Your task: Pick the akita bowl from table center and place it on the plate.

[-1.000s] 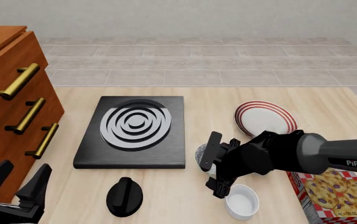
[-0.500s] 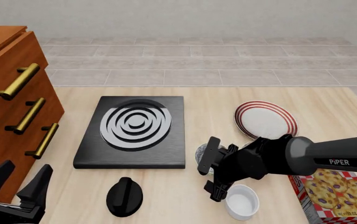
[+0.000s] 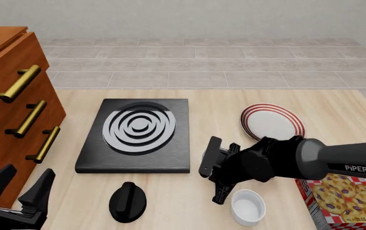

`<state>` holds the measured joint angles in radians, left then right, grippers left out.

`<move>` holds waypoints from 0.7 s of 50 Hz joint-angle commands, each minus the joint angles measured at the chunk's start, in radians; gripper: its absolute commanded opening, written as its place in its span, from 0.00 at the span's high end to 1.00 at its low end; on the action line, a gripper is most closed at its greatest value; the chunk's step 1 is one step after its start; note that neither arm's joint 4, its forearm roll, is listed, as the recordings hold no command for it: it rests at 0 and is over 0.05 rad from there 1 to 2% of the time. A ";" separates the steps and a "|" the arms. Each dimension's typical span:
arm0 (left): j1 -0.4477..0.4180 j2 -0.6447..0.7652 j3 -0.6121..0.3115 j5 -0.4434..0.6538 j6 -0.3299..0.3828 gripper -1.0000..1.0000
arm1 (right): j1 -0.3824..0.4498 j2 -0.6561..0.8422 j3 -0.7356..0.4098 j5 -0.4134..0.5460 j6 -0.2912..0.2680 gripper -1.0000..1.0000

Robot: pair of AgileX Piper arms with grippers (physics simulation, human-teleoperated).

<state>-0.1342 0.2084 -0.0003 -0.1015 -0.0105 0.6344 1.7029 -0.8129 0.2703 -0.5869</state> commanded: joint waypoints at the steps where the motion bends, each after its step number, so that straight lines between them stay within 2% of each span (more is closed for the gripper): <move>1: -0.005 -0.003 0.000 0.003 -0.001 0.00 | 0.005 -0.055 -0.016 0.040 -0.019 1.00; 3: -0.007 -0.001 0.000 0.003 0.000 0.00 | -0.016 -0.062 -0.005 0.035 -0.050 1.00; 5: -0.007 0.000 0.000 0.001 0.001 0.00 | -0.017 -0.068 -0.001 0.038 -0.058 1.00; 9: -0.006 0.000 0.000 0.002 0.001 0.00 | -0.012 -0.092 -0.020 0.058 -0.041 1.00; 14: -0.007 0.013 0.000 -0.008 0.000 0.00 | -0.028 -0.120 -0.029 0.078 -0.061 1.00; 16: -0.007 0.009 0.000 -0.005 -0.001 0.00 | -0.060 -0.139 -0.050 0.086 -0.056 1.00; 19: -0.007 0.004 0.000 0.000 -0.002 0.00 | -0.090 -0.151 -0.052 0.080 -0.078 1.00; 22: -0.007 0.013 0.000 -0.009 -0.001 0.00 | -0.128 -0.154 -0.085 0.080 -0.047 1.00; 24: -0.006 0.020 0.000 -0.015 -0.002 0.00 | -0.135 -0.157 -0.079 0.065 -0.070 1.00; 28: -0.007 0.016 0.000 -0.010 -0.002 0.00 | -0.148 -0.168 -0.110 0.069 -0.048 1.00; 35: -0.008 0.010 0.000 -0.003 -0.002 0.00 | -0.178 -0.156 -0.129 0.059 -0.043 1.00</move>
<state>-0.1409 0.2201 -0.0003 -0.1080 -0.0122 0.5077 1.5579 -0.9016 0.3391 -0.6435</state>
